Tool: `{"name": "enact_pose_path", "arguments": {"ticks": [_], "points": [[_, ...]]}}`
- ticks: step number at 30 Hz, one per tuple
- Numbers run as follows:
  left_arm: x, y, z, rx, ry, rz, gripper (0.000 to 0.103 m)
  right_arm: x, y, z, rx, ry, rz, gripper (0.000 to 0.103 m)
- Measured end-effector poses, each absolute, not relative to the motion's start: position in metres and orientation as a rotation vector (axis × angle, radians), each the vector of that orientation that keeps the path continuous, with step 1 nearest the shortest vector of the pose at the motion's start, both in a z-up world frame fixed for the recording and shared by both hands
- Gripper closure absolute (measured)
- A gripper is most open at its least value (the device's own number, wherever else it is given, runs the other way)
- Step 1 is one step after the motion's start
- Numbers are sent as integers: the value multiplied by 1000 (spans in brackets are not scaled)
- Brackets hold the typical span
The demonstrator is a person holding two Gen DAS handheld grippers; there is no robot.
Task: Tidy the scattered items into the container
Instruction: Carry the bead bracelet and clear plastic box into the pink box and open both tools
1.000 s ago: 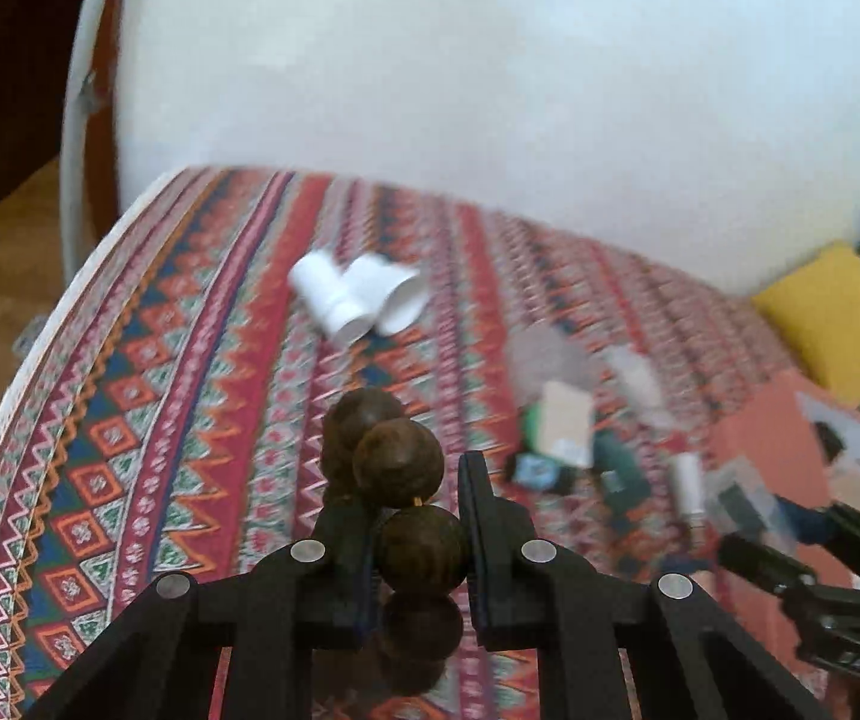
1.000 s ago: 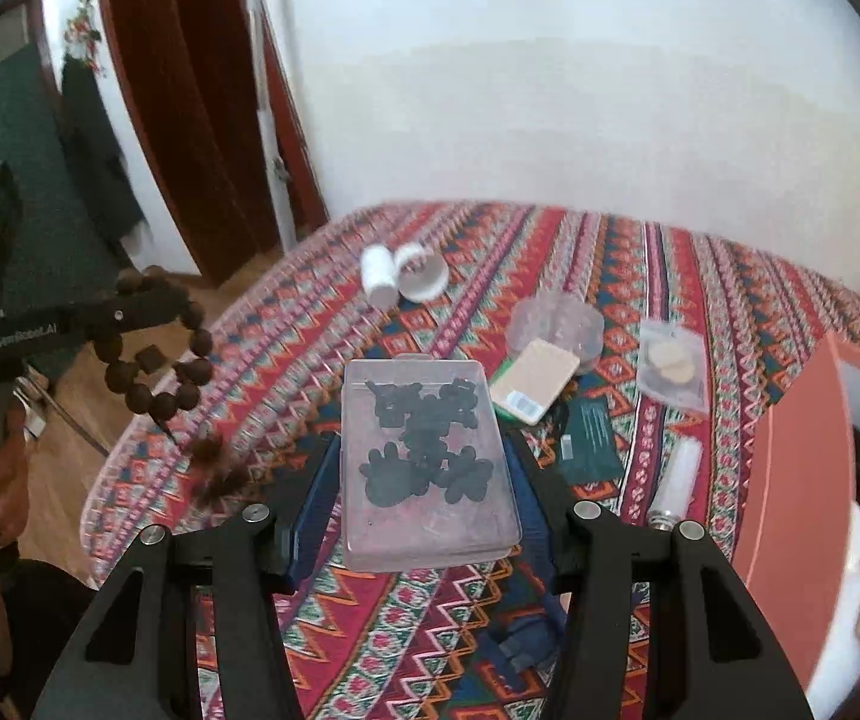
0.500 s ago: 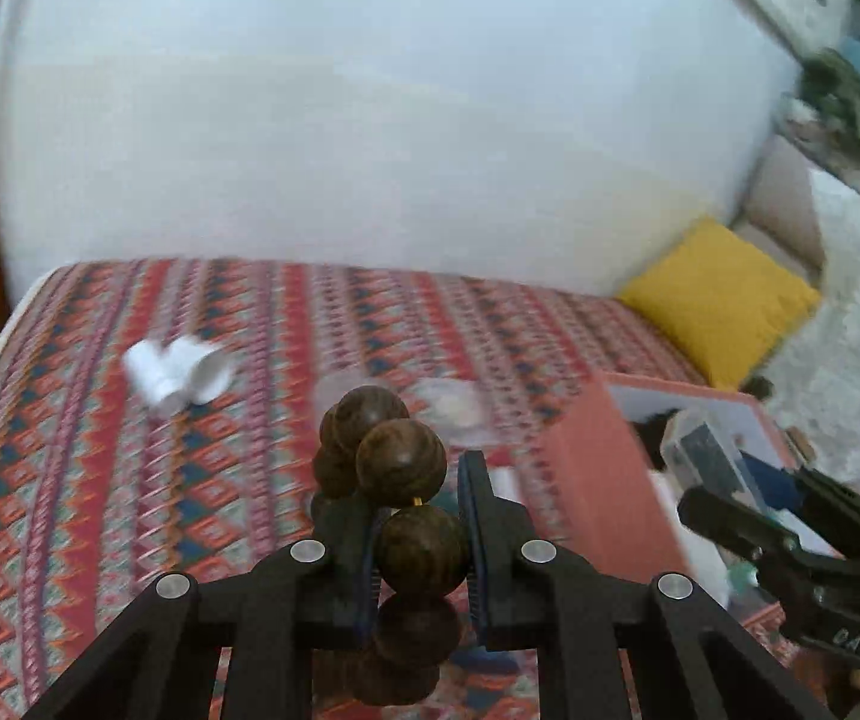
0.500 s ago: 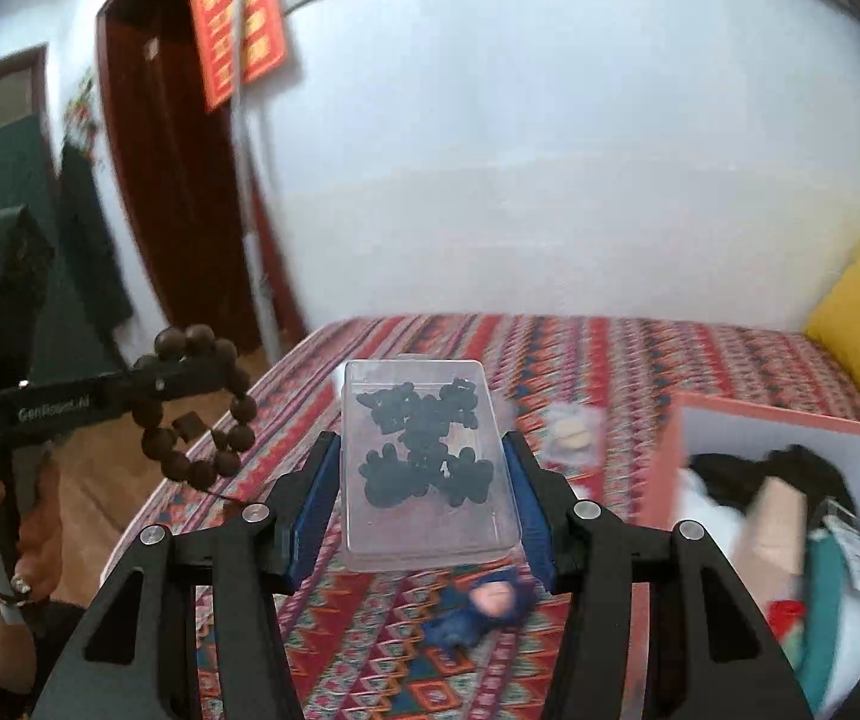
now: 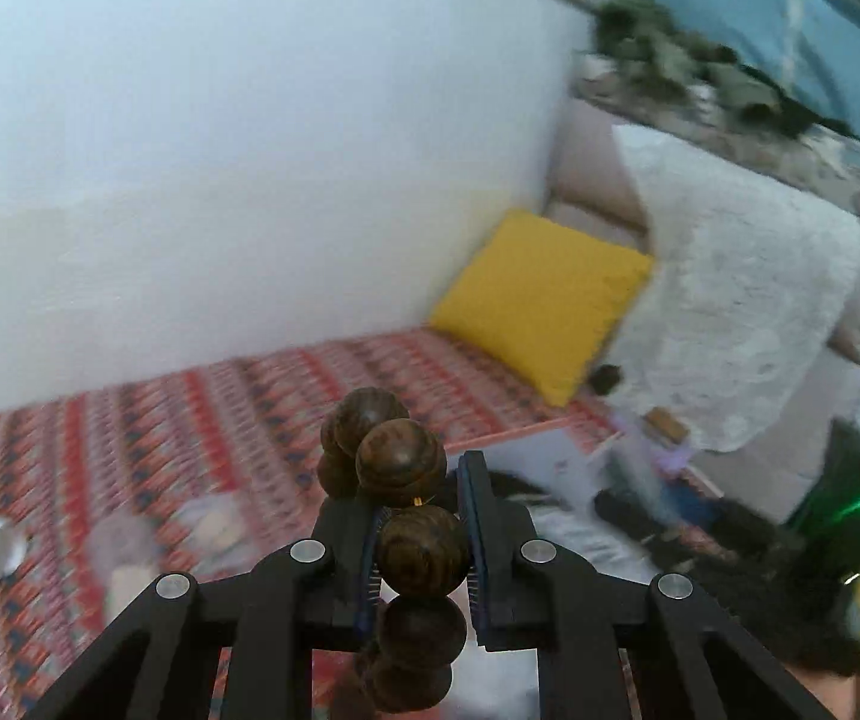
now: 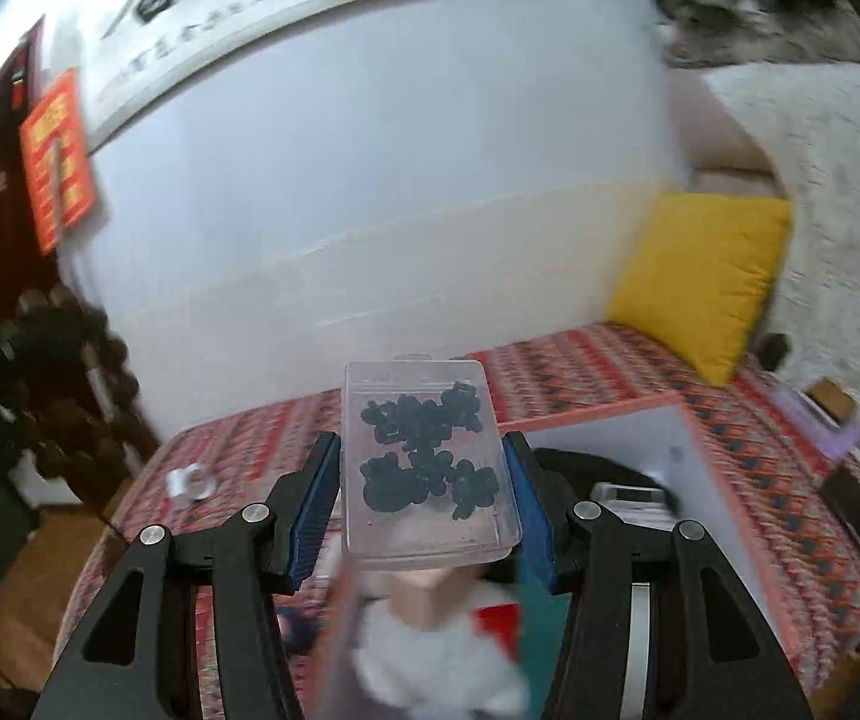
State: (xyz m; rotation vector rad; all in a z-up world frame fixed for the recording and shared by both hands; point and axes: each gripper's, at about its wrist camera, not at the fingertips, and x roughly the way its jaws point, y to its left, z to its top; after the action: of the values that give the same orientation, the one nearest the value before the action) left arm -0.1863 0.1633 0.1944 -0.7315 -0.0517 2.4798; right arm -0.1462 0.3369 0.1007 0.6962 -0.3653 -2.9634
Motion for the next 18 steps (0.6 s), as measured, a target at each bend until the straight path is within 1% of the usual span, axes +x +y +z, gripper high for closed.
{"name": "enact_pose_path", "arguments": {"ticks": [5,11,12,13,14,15,16,17,18], "points": [[-204,246,207,-713,35,2412,86,-149,371,93,745,-374,-3030,46],[-229,307,175,-844,74,2326,86,-159,401,75,835,-419,-3058,46],[-233,313,165,-881,76,2306,84,-160,404,72,857,-413,-3064,46],[-235,318,156,-914,78,2289,79,-161,405,68,889,-392,-3067,45],[-237,321,149,-941,83,2281,62,-161,405,64,918,-373,-3072,43],[-237,323,143,-962,87,2279,36,-160,404,59,943,-360,-3082,31],[-236,322,138,-967,92,2291,28,-159,404,56,960,-349,-3092,23],[-233,321,136,-966,97,2308,17,-158,403,55,961,-341,-3104,16],[-231,318,136,-962,105,2329,16,-157,402,54,962,-334,-3110,16]]}}
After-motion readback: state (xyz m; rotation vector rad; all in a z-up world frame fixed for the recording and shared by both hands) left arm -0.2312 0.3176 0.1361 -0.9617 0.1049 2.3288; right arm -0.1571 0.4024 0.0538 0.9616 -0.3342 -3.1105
